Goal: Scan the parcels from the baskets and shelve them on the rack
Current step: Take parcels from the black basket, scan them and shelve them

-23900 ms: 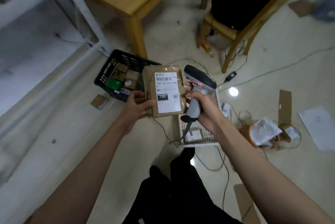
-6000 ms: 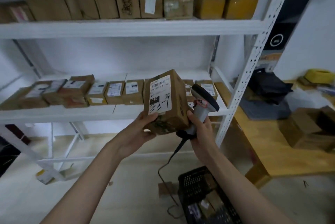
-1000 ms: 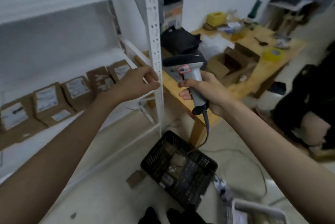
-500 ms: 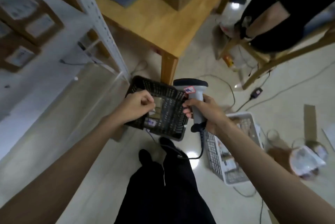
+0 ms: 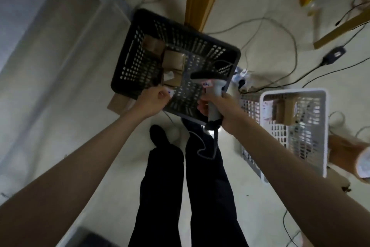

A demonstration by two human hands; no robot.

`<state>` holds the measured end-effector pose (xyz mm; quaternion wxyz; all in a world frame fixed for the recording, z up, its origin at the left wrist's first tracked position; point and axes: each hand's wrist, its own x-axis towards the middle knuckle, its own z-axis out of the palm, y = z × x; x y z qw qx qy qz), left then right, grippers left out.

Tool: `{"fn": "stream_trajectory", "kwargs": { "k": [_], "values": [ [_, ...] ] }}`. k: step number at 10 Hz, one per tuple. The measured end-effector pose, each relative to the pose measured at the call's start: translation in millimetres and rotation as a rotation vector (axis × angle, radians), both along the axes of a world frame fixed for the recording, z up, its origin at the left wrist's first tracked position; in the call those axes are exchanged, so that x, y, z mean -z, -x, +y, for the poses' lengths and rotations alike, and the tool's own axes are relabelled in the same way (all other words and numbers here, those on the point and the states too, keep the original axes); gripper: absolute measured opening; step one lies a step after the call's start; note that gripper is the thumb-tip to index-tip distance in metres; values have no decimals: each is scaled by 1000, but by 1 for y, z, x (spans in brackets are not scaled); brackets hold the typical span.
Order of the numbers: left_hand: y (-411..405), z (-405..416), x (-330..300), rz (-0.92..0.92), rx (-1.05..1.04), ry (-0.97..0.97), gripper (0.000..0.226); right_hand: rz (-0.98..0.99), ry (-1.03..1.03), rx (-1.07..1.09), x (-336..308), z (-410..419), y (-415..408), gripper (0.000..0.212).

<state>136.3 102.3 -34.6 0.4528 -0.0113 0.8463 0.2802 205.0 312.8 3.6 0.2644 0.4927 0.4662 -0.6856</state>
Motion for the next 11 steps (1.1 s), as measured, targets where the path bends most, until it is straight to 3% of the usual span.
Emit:
{"fn": "stream_trajectory", "kwargs": {
  "k": [2,5,7,8,9,11],
  "values": [
    [15,-7,127,100,-149,149,28,-192,183,63,130,-36,28,2],
    [41,-37,244,36,-148,285,41,-416,155,227,243,-62,47,23],
    [56,-16,292,-211,-38,298,87,-489,147,293,296,-65,59,3],
    [60,-4,322,-242,-34,345,79,-541,128,360,318,-66,69,21],
    [57,4,352,-220,-23,346,53,-507,230,396,358,-69,75,33],
    [46,18,394,-187,-61,349,48,-425,340,473,392,-76,70,32]
  ]
}}
